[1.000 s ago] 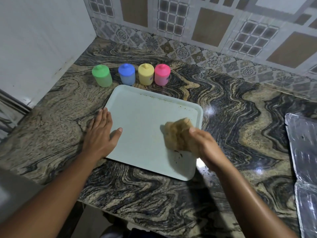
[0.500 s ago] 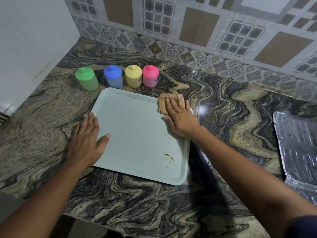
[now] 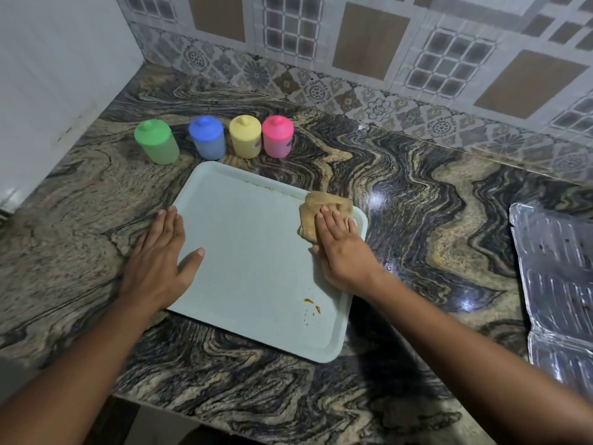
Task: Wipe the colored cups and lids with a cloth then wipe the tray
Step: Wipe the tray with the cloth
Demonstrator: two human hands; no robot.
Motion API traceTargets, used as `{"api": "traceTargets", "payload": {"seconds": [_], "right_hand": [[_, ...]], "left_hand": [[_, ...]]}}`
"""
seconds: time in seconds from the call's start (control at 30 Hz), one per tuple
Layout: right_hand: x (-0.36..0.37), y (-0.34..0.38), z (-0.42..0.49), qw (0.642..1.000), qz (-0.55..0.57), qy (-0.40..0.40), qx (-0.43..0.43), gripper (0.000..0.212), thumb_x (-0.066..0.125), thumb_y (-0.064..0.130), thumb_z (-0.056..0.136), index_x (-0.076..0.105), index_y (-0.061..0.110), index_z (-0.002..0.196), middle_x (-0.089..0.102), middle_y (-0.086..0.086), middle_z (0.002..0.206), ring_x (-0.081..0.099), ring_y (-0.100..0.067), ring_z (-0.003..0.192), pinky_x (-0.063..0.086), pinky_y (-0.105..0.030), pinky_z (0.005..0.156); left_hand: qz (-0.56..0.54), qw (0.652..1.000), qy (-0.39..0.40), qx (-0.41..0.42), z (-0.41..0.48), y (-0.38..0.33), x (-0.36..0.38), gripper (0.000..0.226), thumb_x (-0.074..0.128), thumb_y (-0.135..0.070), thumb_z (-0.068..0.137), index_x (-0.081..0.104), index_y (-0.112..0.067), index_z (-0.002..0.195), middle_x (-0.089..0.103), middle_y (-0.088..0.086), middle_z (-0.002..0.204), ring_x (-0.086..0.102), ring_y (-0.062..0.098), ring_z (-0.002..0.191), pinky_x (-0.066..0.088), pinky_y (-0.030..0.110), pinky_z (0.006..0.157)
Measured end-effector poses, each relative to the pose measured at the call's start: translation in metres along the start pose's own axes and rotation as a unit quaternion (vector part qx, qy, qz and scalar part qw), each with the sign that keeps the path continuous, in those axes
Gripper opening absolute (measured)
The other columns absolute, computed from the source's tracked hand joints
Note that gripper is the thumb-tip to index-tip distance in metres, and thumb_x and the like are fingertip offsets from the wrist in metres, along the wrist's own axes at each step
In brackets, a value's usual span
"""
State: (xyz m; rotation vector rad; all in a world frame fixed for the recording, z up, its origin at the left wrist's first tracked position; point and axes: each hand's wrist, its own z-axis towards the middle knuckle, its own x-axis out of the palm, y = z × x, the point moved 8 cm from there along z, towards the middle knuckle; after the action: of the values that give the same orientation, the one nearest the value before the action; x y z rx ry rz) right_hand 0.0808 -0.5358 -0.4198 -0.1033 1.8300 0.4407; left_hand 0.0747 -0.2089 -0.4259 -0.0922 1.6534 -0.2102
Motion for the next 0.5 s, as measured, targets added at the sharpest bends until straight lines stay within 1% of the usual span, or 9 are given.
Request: {"api": "traceTargets", "payload": {"seconds": [0.1, 0.17, 0.23, 0.3, 0.37, 0.43, 0.47, 0.5], "right_hand": [[0.001, 0.004, -0.014, 1.0, -0.004, -0.018, -0.007, 0.073, 0.018, 0.041, 0.1, 0.029, -0.006, 0.154, 0.027, -0.025, 0.162, 0.021, -0.043, 0.152, 0.009, -0.055, 0.125], [0.004, 0.011, -0.025, 0.999, 0.002, -0.031, -0.023, 0.069, 0.021, 0.036, 0.101, 0.034, -0.008, 0.152, 0.031, -0.026, 0.16, 0.026, -0.045, 0.15, 0.01, -0.053, 0.123], [0.01, 0.018, -0.037, 0.998, 0.007, -0.037, -0.042, 0.064, 0.024, 0.031, 0.102, 0.036, -0.009, 0.151, 0.033, -0.027, 0.158, 0.028, -0.046, 0.149, 0.018, -0.055, 0.123], [0.017, 0.026, -0.049, 0.997, -0.002, -0.05, -0.06, 0.056, 0.035, 0.022, 0.102, 0.039, -0.009, 0.149, 0.036, -0.029, 0.156, 0.031, -0.047, 0.146, 0.029, -0.059, 0.119], [0.024, 0.036, -0.062, 0.996, -0.01, -0.057, -0.071, 0.054, 0.045, 0.015, 0.1, 0.041, -0.01, 0.148, 0.038, -0.03, 0.154, 0.035, -0.047, 0.144, 0.035, -0.06, 0.116], [0.031, 0.049, -0.077, 0.995, -0.016, -0.057, -0.082, 0.051, 0.037, 0.019, 0.103, 0.045, -0.009, 0.145, 0.042, -0.03, 0.151, 0.04, -0.047, 0.141, 0.039, -0.058, 0.113], [0.035, 0.056, -0.086, 0.995, -0.016, -0.054, -0.087, 0.053, 0.032, 0.023, 0.104, 0.047, -0.009, 0.144, 0.044, -0.03, 0.15, 0.043, -0.046, 0.14, 0.041, -0.057, 0.111], [0.037, 0.064, -0.096, 0.994, -0.012, -0.056, -0.094, 0.056, 0.033, 0.023, 0.101, 0.047, -0.008, 0.144, 0.045, -0.029, 0.15, 0.043, -0.044, 0.14, 0.042, -0.056, 0.111]], "left_hand": [[0.0, 1.0, 0.003, 0.002, 0.001, -0.001, 0.001, 0.09, 0.017, -0.067, 0.09, 0.013, -0.009, 0.159, -0.002, -0.001, 0.168, -0.007, 0.012, 0.154, 0.017, 0.048, 0.123], [0.004, 1.0, 0.006, 0.0, 0.0, -0.002, 0.001, 0.09, 0.017, -0.067, 0.09, 0.012, -0.01, 0.159, -0.003, -0.001, 0.168, -0.007, 0.013, 0.154, 0.016, 0.048, 0.124], [0.009, 1.0, 0.008, -0.003, 0.0, -0.003, 0.002, 0.09, 0.016, -0.067, 0.09, 0.011, -0.01, 0.159, -0.004, -0.001, 0.168, -0.008, 0.013, 0.154, 0.016, 0.048, 0.124], [0.009, 1.0, 0.007, -0.005, -0.001, -0.003, 0.001, 0.089, 0.016, -0.066, 0.09, 0.01, -0.011, 0.159, -0.004, -0.002, 0.168, -0.008, 0.013, 0.154, 0.016, 0.048, 0.123], [0.01, 1.0, 0.007, -0.006, 0.0, -0.003, 0.0, 0.089, 0.017, -0.066, 0.09, 0.01, -0.011, 0.159, -0.004, -0.001, 0.168, -0.008, 0.014, 0.154, 0.016, 0.048, 0.123], [0.013, 1.0, 0.011, -0.008, 0.001, -0.003, -0.001, 0.089, 0.016, -0.066, 0.09, 0.01, -0.011, 0.159, -0.005, -0.001, 0.168, -0.008, 0.014, 0.154, 0.016, 0.048, 0.123], [0.014, 1.0, 0.012, -0.009, 0.001, -0.003, 0.0, 0.089, 0.016, -0.066, 0.09, 0.009, -0.011, 0.159, -0.006, -0.001, 0.168, -0.009, 0.014, 0.154, 0.016, 0.048, 0.123], [0.013, 1.0, 0.012, -0.01, 0.001, -0.004, 0.0, 0.089, 0.017, -0.066, 0.09, 0.009, -0.011, 0.159, -0.006, -0.001, 0.168, -0.009, 0.014, 0.154, 0.015, 0.047, 0.123]]}}
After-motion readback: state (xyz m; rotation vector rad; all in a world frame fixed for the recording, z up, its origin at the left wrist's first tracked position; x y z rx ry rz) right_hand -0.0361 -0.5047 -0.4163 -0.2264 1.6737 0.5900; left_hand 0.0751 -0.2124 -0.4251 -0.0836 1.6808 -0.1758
